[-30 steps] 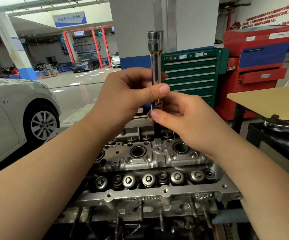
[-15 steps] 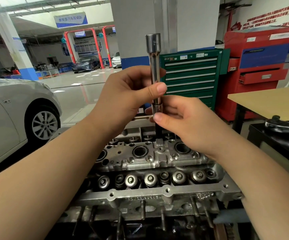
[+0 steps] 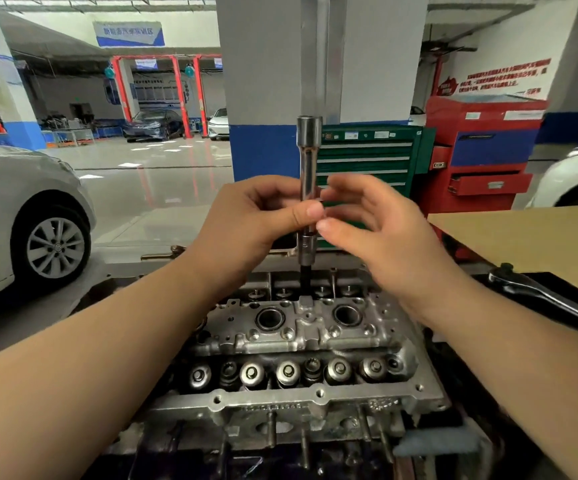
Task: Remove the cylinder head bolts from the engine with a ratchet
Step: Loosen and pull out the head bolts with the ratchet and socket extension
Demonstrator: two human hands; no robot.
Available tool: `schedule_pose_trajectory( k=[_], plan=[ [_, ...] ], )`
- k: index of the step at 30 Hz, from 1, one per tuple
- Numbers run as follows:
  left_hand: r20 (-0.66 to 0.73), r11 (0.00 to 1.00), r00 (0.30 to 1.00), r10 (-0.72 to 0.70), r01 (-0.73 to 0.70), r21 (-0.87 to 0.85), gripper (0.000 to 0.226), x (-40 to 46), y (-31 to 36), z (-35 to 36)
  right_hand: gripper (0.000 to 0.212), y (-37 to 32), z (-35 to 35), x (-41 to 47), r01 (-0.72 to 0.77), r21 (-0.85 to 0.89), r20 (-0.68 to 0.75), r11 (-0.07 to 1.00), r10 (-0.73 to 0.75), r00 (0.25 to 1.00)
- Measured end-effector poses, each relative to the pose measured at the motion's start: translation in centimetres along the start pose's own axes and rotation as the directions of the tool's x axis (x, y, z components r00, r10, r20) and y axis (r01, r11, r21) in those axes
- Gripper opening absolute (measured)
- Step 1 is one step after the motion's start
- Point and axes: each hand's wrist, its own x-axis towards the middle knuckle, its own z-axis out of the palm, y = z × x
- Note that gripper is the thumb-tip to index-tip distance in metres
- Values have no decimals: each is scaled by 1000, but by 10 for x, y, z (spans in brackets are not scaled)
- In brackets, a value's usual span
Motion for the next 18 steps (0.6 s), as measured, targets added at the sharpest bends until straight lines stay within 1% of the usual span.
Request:
schedule_pose_trajectory(
  k=[1,3,4,6,7,9,10,12,13,14,15,16,18],
  plan=[
    [21,1000,999,-25,26,-12,22,0,-1,0,56,-12,-8,7,37,6,20,999,-38,999],
    [90,995,994,-66,73,-69,22,-1,-4,1,61,-39,-20,25,77,27,112,997,-79,991],
    [127,990,989,-79,93,-106,21,-1,-5,1,57,-54,-24,33,89,-11,162,996,-86,983],
    [183,978,978,-98,129,-162,22,-2,-5,0,39,-78,-25,45,125,-165,237,978,-84,968],
    [203,973,973,-105,143,-180,25,-3,-5,-2,30,-86,-25,49,135,-226,253,965,-76,965],
    [222,966,966,-131,175,-190,28,-4,-5,-4,20,-98,-23,54,139,-325,237,936,-62,969],
    [212,973,967,-144,177,-150,28,-5,-6,-5,20,-101,-22,56,140,-392,199,909,-65,978],
    [170,989,975,-145,148,-5,29,-6,-8,-4,31,-104,-21,59,134,-549,102,825,-93,990],
    [154,991,979,-136,130,44,28,-6,-9,-4,36,-104,-21,60,136,-625,80,769,-110,991],
    [132,990,982,-132,125,61,27,-5,-10,-4,38,-106,-22,60,156,-690,94,707,-127,988],
    [109,990,985,-137,132,54,27,-4,-10,-5,38,-109,-23,61,197,-732,146,652,-133,980],
    [92,988,984,-150,147,39,27,-3,-10,-7,36,-113,-26,62,241,-748,222,619,-108,969],
    [98,985,981,-170,168,26,26,-3,-10,-11,36,-127,-30,64,302,-749,381,589,9,925]
  ],
)
